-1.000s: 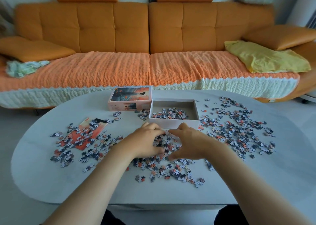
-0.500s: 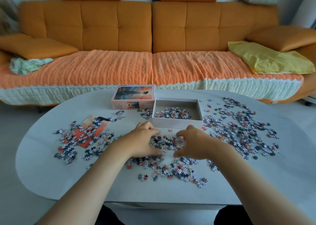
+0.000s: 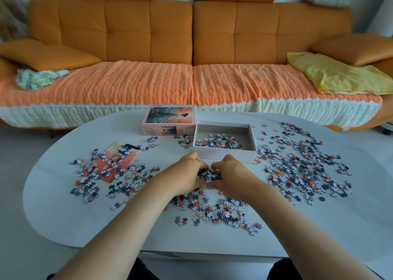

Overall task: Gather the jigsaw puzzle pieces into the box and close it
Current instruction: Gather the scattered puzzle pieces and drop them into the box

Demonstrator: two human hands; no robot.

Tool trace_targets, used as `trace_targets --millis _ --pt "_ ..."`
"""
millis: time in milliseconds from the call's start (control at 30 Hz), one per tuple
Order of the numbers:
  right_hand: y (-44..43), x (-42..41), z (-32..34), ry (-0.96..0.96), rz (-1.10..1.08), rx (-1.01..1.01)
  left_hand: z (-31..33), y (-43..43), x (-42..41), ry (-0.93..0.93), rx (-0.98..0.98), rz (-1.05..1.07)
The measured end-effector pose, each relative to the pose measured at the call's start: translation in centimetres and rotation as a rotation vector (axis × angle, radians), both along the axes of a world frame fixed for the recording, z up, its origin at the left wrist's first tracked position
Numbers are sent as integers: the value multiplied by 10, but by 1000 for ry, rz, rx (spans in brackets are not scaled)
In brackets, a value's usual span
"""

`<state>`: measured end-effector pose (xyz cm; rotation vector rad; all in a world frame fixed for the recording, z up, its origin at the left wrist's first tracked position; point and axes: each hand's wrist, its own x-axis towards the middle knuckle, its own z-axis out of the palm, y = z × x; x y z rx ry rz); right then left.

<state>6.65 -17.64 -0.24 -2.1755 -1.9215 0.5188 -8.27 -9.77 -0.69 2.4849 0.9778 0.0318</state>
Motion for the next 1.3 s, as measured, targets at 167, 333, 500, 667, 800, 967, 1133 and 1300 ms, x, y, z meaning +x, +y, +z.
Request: trace_targets --millis 167,333,500,667,800,967,1133,1300 --pt "4 0 1 85 -43 34 4 0 3 -49 2 28" --pt "7 1 3 168 -74 49 3 0 5 -110 -19 80" --pt "15 4 5 215 -127 32 0 7 8 -167 -31 103" --pt "24 15 22 367 -182 151 15 19 12 -351 -95 175" --pt "37 27 39 368 -218 391 34 37 26 -521 21 203" --pt "60 44 26 207 -223 531 26 57 49 -601 151 198" --pt "65 55 10 -29 -121 341 9 68 53 -408 193 85" --pt "58 55 13 -13 -61 366 4 67 45 -325 310 5"
